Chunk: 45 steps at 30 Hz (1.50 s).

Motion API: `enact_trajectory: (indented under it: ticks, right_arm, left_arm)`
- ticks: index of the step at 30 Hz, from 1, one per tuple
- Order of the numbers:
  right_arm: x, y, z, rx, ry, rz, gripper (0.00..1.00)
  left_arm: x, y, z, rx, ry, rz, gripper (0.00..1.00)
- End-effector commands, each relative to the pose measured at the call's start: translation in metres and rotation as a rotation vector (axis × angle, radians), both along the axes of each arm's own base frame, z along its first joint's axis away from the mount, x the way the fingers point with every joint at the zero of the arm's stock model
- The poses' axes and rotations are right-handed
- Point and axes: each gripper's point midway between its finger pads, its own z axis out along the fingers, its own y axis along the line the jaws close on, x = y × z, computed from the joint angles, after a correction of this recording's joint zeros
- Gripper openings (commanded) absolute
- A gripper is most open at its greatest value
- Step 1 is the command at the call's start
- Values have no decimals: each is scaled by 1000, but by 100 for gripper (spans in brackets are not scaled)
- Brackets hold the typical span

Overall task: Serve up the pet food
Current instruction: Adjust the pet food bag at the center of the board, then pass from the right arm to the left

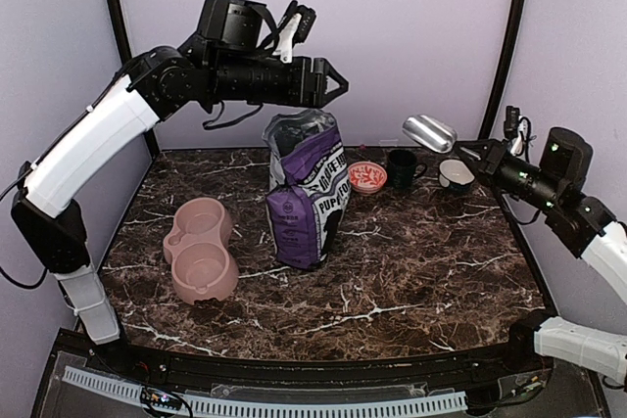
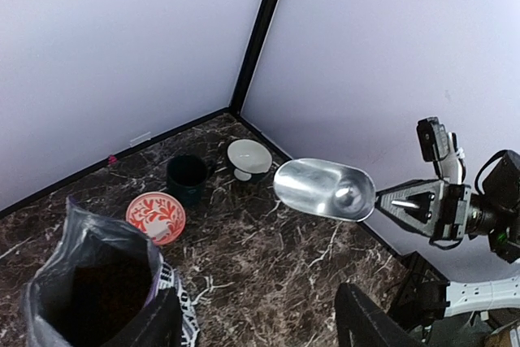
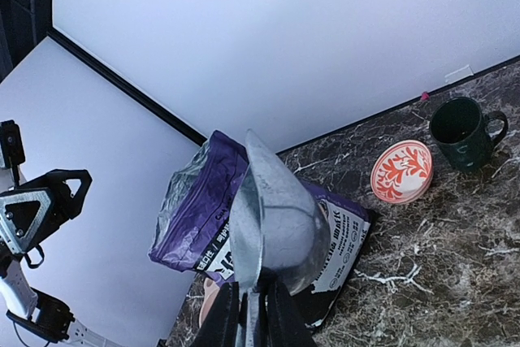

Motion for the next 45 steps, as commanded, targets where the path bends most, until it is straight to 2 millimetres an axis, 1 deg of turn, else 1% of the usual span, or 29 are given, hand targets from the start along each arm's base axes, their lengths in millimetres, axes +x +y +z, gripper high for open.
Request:
enact_trajectory:
  ticks: [1, 4, 6, 10, 13, 17, 22, 26, 30, 33, 36, 37, 41, 45]
  right_arm:
    - [9, 4, 16, 9, -89, -38, 0]
    - [10, 8, 14, -19, -102, -40, 0]
    - [10, 10, 12, -25, -109, -34, 0]
    - [6, 14, 13, -25, -145, -16, 0]
    - [3, 18, 17, -27, -184, -2, 0]
    - [-1, 25, 20, -40, -224, 28, 0]
    - [-6, 32, 27, -46, -269, 52, 0]
    - [-9, 40, 30, -56, -293, 79, 0]
    - [-14, 48, 34, -52, -315, 112, 0]
    - [-16, 51, 38, -48, -332, 119, 0]
    - [-16, 53, 38, -51, -338, 127, 0]
    - [-16, 55, 37, -52, -337, 130, 0]
    - [-16, 60, 35, -66, -339, 146, 0]
    - [-16, 64, 28, -94, -334, 144, 0]
  left_arm:
    - [-9, -49, -15, -90, 75, -103, 65]
    - [-7, -67, -29, -128, 131, -117, 62]
    - [-6, -76, -37, -161, 166, -125, 60]
    - [-5, -91, -51, -210, 231, -151, 59]
    - [-3, -98, -58, -235, 267, -149, 59]
    - [-1, -106, -62, -288, 300, -153, 59]
    - [5, -110, -72, -304, 337, -117, 59]
    - [7, -115, -76, -320, 354, -125, 59]
    - [8, -121, -83, -329, 372, -134, 54]
    - [9, -124, -87, -330, 380, -135, 52]
    - [9, -127, -90, -339, 388, -140, 47]
    - [9, -129, -91, -342, 392, -143, 44]
    - [9, -134, -97, -349, 407, -155, 29]
    - [10, -135, -97, -358, 411, -158, 15]
